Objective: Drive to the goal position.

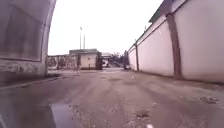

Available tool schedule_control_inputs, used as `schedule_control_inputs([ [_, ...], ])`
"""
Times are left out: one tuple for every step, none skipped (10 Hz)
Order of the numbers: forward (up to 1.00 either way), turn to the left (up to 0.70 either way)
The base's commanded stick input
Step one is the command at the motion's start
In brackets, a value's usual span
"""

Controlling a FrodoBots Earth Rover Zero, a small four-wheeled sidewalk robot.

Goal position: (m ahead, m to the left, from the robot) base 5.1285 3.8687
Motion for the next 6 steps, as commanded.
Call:
schedule_control_inputs([
  [0.85, 0.00],
  [0.85, 0.00],
  [0.85, 0.00],
  [0.85, 0.00],
  [0.85, 0.00],
  [0.85, 0.00],
])
